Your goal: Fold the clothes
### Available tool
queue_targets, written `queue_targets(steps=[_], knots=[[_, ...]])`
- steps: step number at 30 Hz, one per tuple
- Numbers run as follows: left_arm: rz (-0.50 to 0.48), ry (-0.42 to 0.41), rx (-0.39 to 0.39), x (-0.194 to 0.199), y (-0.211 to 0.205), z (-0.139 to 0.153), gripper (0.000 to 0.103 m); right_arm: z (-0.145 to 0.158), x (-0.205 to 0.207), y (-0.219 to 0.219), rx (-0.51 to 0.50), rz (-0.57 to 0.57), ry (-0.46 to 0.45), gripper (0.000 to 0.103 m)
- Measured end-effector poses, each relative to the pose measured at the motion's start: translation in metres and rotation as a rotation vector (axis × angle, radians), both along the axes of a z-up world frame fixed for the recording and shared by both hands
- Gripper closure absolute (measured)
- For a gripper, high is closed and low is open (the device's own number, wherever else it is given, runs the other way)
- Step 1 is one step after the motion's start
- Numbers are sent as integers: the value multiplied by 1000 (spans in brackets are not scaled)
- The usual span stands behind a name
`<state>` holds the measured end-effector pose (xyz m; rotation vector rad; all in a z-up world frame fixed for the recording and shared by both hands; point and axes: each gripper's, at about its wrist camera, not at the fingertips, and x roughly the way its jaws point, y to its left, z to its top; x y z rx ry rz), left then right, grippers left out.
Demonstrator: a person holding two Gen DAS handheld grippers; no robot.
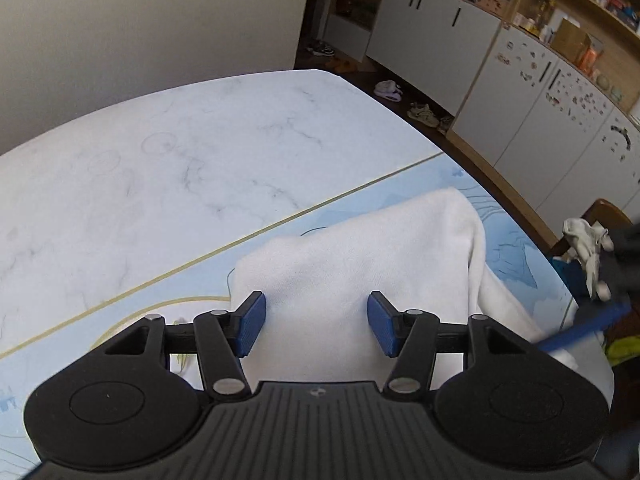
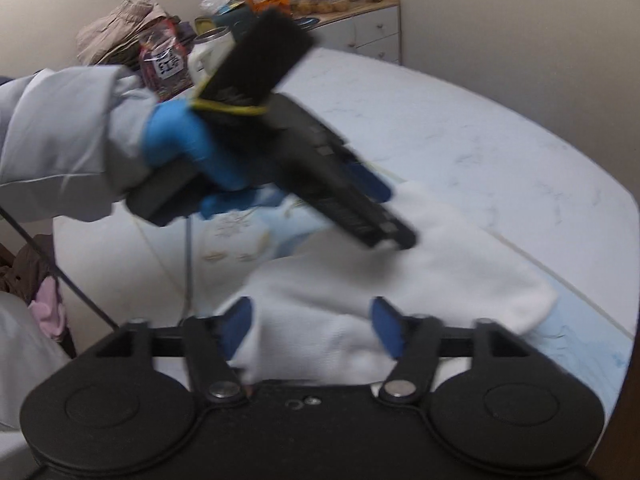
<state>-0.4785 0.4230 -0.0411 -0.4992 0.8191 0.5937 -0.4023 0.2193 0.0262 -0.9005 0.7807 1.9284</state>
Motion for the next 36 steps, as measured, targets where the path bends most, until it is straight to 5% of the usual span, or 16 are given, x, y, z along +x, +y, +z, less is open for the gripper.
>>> queue_targets(steps=[10,18,20,21,23,24,26,27,32,36], knots=[[-11,-9,39,-6,-9,9,45,-29,-4,-13,-114,-414,-72,0],[-89,-142,110,-33,-50,41,45,4,34,-85,-15,-651,22,0],[-104,-107,95,-30,-53,30,45,2,38,-104,-10,-691,6,27],[-111,-86,86,-29,-54,23,45,-5,40,-111,-28,-713,-1,61],[-120,-56,66,-26,-55,11,45,-29,42,-120,-89,-750,-17,91],[-129,-41,55,-25,-56,5,45,-43,44,-123,-118,-769,-26,89],[-144,-12,56,-22,-58,-2,45,-58,49,-128,-176,-791,-43,101],[-147,2,65,-22,-60,-3,45,-56,54,-131,-187,-803,-70,0],[-153,-27,84,-32,-67,13,45,-12,79,-145,-86,-832,-98,0],[-265,-85,46,-34,-98,28,45,1,73,-120,-36,-757,-85,0]])
